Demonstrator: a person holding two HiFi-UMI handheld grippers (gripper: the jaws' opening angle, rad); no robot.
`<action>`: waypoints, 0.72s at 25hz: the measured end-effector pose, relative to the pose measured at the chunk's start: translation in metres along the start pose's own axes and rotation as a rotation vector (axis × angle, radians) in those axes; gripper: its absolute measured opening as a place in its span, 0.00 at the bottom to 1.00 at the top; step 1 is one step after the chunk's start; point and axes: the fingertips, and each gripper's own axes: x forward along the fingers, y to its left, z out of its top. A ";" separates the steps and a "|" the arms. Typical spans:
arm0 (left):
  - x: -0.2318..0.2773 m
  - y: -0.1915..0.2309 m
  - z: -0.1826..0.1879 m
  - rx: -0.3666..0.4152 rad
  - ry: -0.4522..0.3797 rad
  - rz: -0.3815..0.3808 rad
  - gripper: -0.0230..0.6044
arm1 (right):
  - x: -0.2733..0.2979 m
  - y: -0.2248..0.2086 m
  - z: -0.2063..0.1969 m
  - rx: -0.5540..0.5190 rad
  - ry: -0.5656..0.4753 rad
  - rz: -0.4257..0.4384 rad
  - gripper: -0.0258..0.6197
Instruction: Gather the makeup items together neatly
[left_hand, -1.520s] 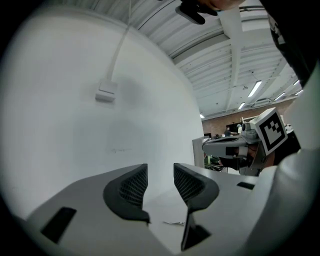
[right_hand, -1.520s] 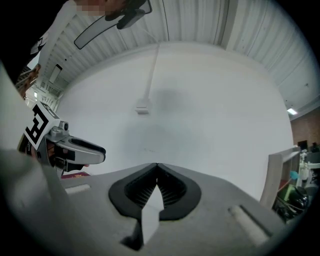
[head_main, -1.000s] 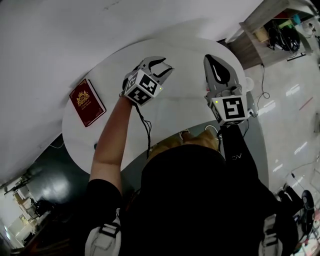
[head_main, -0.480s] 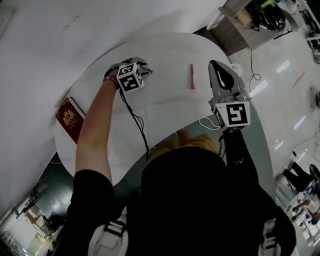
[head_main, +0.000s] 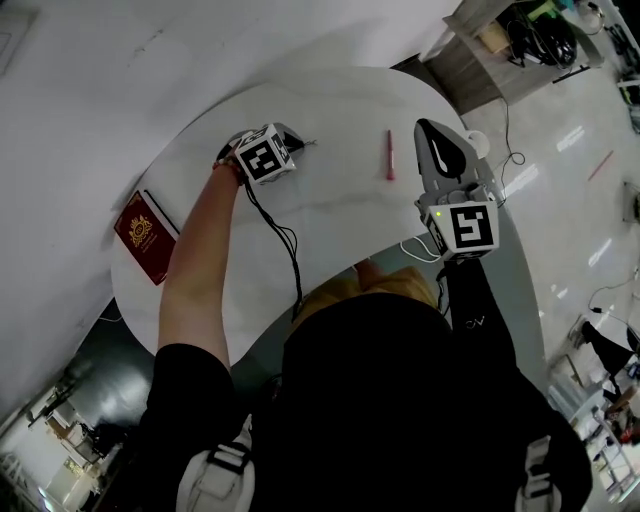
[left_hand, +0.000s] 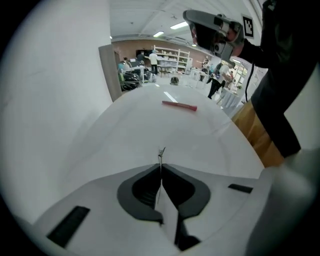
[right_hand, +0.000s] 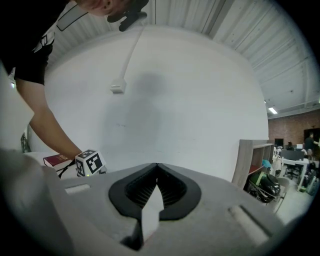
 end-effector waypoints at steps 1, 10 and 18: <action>-0.007 0.000 0.006 -0.034 -0.043 0.022 0.06 | 0.001 0.002 0.000 0.002 0.001 0.003 0.05; -0.143 -0.010 0.061 -0.366 -0.440 0.442 0.06 | 0.033 0.052 0.035 0.008 -0.088 0.169 0.05; -0.255 -0.044 0.047 -0.589 -0.633 0.810 0.06 | 0.047 0.122 0.081 0.015 -0.185 0.346 0.05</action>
